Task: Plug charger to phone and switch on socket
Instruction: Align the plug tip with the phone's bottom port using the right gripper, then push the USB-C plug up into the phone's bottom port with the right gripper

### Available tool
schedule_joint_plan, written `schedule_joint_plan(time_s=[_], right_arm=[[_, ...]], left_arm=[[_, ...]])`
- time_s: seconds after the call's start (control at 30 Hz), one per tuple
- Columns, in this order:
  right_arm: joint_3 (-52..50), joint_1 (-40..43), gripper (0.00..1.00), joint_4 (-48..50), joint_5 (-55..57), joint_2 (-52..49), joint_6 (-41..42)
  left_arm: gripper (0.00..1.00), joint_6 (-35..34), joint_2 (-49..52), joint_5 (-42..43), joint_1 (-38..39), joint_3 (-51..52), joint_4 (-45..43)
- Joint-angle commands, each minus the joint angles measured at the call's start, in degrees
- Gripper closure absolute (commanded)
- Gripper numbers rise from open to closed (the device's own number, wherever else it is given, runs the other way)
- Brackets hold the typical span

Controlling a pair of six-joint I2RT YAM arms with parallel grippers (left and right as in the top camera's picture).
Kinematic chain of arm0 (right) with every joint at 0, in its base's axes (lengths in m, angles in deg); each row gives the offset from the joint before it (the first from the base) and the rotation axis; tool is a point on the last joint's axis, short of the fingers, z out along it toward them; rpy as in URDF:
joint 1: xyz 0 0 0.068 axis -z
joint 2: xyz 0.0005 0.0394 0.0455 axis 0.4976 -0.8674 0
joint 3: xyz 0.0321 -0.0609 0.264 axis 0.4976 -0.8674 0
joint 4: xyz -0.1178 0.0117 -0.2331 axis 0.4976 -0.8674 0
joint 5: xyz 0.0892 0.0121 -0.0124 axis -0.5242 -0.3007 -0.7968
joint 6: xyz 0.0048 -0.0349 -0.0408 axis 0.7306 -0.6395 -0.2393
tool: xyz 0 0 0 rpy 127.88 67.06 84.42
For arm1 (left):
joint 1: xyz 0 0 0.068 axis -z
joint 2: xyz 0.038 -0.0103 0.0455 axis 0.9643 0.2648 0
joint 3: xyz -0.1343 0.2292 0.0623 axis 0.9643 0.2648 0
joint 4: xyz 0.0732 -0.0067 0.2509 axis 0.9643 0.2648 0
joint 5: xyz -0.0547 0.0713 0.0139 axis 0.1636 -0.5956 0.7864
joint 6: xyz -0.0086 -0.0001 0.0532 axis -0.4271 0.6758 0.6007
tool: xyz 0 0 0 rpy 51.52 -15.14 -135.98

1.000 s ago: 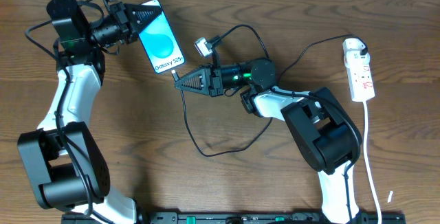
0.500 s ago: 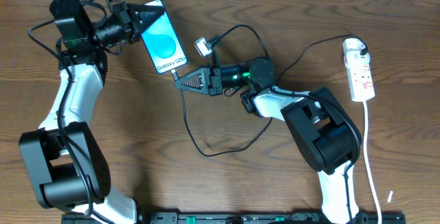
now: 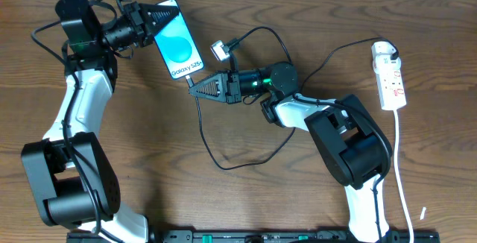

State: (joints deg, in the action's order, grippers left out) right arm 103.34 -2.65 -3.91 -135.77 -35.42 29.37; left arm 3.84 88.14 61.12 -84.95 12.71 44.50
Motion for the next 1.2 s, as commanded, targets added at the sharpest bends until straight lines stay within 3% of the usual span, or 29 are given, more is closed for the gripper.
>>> schedule_joint_plan(time_s=[0.0,1.17], right_arm=[[0.87,-0.13,0.99,0.15,0.61,-0.28,-0.04],[0.87,-0.13,0.99,0.15,1.05,-0.28,-0.04]], left_arm=[[0.93,0.59,-1.68,0.17,-0.55,-1.14,-0.24],[0.93,1.64,-1.68,3.45,-0.55,-1.14,-0.24]])
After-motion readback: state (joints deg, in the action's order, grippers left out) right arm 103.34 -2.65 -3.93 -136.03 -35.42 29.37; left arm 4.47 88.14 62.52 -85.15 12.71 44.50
